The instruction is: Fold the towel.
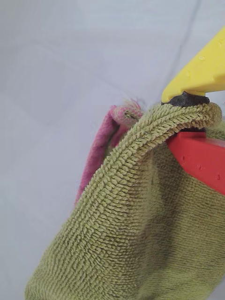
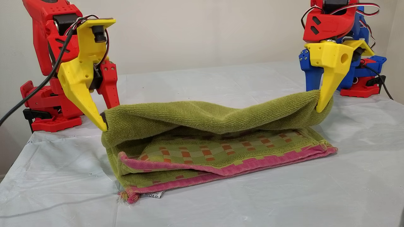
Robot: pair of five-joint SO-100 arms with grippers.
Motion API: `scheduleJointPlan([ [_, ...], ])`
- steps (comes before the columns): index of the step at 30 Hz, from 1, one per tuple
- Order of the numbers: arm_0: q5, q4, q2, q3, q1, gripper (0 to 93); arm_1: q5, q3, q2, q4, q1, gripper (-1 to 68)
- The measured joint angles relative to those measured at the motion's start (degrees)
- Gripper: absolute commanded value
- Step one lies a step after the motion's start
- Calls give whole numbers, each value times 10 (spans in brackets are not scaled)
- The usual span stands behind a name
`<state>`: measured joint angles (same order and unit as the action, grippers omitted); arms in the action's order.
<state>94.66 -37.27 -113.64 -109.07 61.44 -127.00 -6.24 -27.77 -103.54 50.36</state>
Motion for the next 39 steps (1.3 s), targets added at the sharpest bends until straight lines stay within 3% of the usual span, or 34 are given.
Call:
scheduleJointPlan([
  [11,-5,70,61,-9,1,1,-36,0,39,18,13,8],
  [12,-4,73,65,-9,3,8,-39,0,42,23,16,47],
  [13,-2,76,70,-9,5,121,-41,0,47,26,18,74],
  [19,0,112,93,-23,23,277,-46,0,54,39,36,324],
  [23,-8,120,113,-23,25,387,-46,0,57,47,41,389],
  [39,-15,112,135,-23,25,436,-27,0,57,6,41,387],
])
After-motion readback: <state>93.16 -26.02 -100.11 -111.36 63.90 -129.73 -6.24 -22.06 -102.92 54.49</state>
